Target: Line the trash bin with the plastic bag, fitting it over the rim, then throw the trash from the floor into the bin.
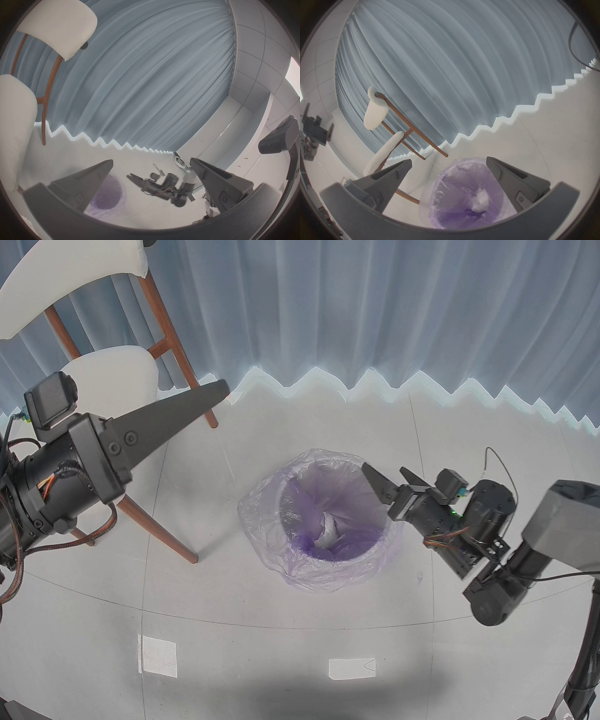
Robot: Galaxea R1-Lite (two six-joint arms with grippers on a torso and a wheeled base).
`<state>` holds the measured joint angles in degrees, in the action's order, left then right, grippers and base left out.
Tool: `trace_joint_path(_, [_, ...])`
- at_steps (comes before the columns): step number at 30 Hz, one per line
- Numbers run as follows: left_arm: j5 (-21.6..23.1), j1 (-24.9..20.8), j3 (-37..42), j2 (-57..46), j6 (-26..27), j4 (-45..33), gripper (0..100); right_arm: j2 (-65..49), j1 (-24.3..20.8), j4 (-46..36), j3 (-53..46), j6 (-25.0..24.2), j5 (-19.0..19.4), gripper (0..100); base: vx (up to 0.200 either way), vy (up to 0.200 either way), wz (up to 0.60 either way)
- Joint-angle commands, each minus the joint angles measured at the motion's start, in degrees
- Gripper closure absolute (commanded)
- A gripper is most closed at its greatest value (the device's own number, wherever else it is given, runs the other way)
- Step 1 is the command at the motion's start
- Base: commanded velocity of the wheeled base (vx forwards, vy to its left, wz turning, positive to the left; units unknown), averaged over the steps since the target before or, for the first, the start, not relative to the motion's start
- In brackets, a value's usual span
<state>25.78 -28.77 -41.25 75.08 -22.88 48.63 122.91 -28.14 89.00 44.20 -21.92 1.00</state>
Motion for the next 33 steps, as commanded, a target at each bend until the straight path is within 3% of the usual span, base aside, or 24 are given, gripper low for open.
trace_joint_path(1, [-4.69,0.03,-0.32,-1.25,2.93,-1.08,0,-24.29,4.32,1.0,-19.68,2.23,1.02,0,0.0,0.0,0.0])
trace_joint_path(7, [-15.68,1.08,-0.93,-5.38,10.66,-8.2,0,-35.98,16.36,0.82,-27.86,6.71,4.19,0,0.0,0.0,0.0])
trace_joint_path(11, [-19.02,1.7,-2.96,-12.06,10.84,-16.11,0,-42.31,22.34,-2.78,-31.11,7.77,6.03,0,0.0,0.0,0.0])
trace_joint_path(14, [-24.29,2.14,-4.27,-17.87,11.19,-24.11,0,-49.25,25.32,-9.46,-31.9,10.49,6.12,0,0.0,0.0,0.0])
trace_joint_path(18, [-25.08,4.6,-3.22,-25.42,11.28,-28.59,0,-57.25,26.2,-17.55,-31.81,12.16,6.56,0,0.0,0.0,0.0])
trace_joint_path(19, [-25.26,7.5,-1.73,-31.14,11.28,-32.54,0,-64.02,26.2,-25.19,-31.63,13.74,7.26,0,0.0,0.0,0.0])
trace_joint_path(22, [-25.34,13.39,0.47,-40.01,11.28,-38.61,0,-73.77,26.2,-37.32,-30.58,16.21,7.35,0,0.0,0.0,0.0])
trace_joint_path(27, [-25.34,23.85,6.01,-53.02,12.07,-48.36,0,-86.69,26.2,-54.2,-29.88,16.29,7.35,0,0.0,0.0,0.0])
trace_joint_path(30, [-24.55,28.86,10.75,-59.7,13.39,-50.3,0,-94.17,26.29,-63.78,-30.14,16.82,7.26,0,0.0,0.0,0.0])
trace_joint_path(33, [-24.29,30.18,14.89,-63.66,13.48,-50.47,0,-98.82,26.38,-69.4,-30.23,17.08,7.17,0,0.0,0.0,0.0])
